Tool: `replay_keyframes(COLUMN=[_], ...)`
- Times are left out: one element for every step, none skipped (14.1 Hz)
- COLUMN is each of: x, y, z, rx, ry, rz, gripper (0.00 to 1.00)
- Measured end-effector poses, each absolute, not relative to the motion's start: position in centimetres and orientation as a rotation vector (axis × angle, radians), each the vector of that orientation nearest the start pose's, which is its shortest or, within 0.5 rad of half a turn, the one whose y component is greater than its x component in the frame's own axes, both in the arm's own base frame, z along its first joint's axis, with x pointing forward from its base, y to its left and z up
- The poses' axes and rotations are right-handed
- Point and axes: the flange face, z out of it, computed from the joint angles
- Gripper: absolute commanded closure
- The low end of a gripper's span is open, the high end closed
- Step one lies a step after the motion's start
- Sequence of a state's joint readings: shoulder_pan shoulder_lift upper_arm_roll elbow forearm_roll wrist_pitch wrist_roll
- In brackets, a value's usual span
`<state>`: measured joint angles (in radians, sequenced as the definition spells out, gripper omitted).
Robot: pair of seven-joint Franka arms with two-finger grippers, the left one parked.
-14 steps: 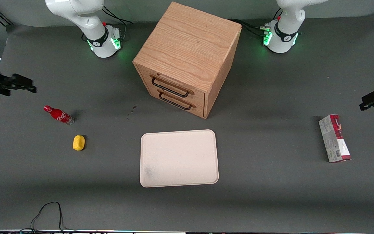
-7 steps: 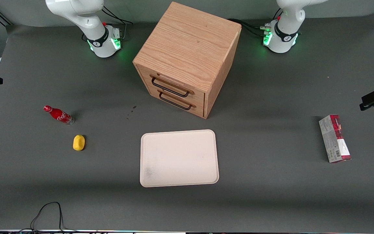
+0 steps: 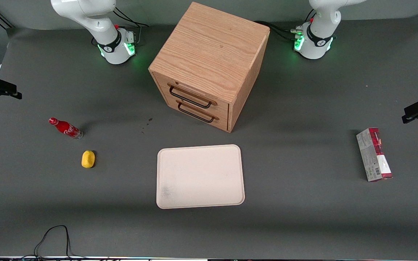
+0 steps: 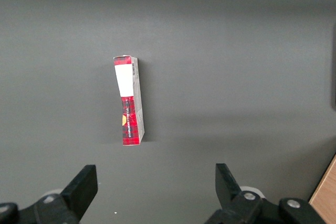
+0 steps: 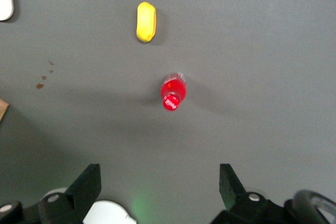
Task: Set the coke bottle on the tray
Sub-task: 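Lower the right gripper around the bottle neck and close it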
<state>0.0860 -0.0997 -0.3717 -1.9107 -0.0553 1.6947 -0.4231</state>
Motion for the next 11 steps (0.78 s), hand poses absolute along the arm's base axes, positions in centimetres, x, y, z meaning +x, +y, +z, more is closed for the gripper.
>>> replay_keyframes(x=[49.5,49.4,49.2,48.9,48.6,48.3,48.0,47.8,47.8,47.8,47.8], y=[-15.6,-15.5,-15.4,-15.2,-15.1,-15.0,-14.9,-14.9,-14.9,-14.8,-14.8], z=[50.7,48.7,46.7,44.7,42.8,41.3,40.2,39.3,38.7,38.0,37.3], rx=[-3.105,-3.109,-3.113,-3.118,-3.123,-3.126,-3.128,-3.131,-3.135,-3.139,-3.144], ry=[-0.241,-0.246,-0.251,-0.254,-0.256,-0.257,-0.258,-0.258,-0.258,-0.260,-0.261], rz=[0.174,0.160,0.142,0.120,0.096,0.078,0.070,0.064,0.055,0.045,0.034], gripper=[0.00,0.00,0.00,0.00,0.00,0.00,0.00,0.00,0.00,0.00,0.00])
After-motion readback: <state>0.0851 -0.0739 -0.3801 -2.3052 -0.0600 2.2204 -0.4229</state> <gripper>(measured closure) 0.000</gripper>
